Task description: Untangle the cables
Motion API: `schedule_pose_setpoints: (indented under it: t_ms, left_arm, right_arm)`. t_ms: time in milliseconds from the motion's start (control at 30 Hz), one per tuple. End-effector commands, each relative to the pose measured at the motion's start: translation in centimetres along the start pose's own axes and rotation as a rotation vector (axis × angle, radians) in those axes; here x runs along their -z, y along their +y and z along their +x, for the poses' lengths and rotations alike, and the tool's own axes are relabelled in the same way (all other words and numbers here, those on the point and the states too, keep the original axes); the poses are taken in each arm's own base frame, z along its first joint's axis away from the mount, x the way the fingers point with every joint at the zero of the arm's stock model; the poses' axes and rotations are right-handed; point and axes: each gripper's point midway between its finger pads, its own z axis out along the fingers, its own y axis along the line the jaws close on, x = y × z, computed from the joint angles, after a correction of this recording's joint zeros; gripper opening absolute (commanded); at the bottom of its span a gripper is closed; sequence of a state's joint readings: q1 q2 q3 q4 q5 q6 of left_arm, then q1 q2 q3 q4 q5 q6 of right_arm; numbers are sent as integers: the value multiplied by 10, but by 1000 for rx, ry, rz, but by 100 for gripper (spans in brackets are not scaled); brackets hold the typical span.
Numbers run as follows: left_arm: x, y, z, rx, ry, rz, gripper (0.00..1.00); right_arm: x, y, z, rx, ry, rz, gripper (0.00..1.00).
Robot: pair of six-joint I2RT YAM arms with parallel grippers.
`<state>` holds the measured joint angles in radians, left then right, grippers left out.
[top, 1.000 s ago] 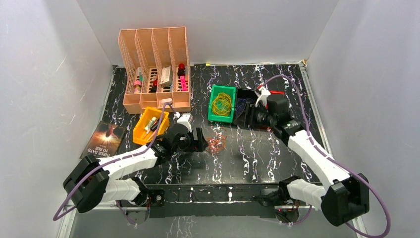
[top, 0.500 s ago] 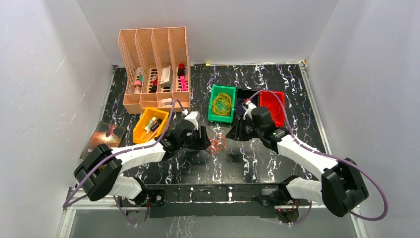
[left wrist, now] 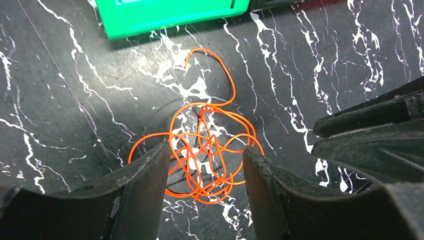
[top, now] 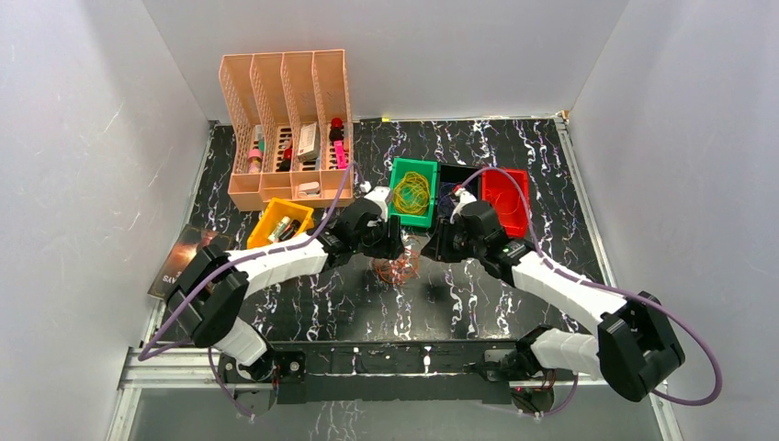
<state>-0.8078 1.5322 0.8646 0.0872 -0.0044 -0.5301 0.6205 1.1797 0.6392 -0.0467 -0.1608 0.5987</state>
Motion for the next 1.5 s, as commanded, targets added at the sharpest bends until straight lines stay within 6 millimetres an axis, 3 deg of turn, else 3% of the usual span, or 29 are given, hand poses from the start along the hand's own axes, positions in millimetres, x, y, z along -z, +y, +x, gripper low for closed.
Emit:
schedule_pose_setpoints:
  t_ms: [0, 200, 367, 533, 867, 1367, 1467]
  left_arm:
    - [7, 5, -7, -94, 26, -34, 54]
    - [-1, 4, 0, -158, 112, 0, 53]
    - [-14, 0, 0, -155, 147, 52, 53]
    - [-24, 11, -3, -167, 172, 13, 53]
    - [-25, 8, 9, -160, 218, 75, 50]
    - [-34, 13, 21, -184, 272, 74, 26]
    - [-33, 14, 22, -186, 275, 74, 18]
  right_arm:
    - [13, -7, -16, 18, -91, 69, 31]
    - [23, -4, -23, 24, -145, 59, 31]
    - [20, -7, -22, 25, -137, 68, 30]
    - [19, -4, -24, 29, -127, 62, 30]
    - [14, -8, -19, 27, -103, 73, 30]
    - [5, -10, -11, 27, -62, 66, 30]
    - [5, -11, -10, 27, -60, 68, 30]
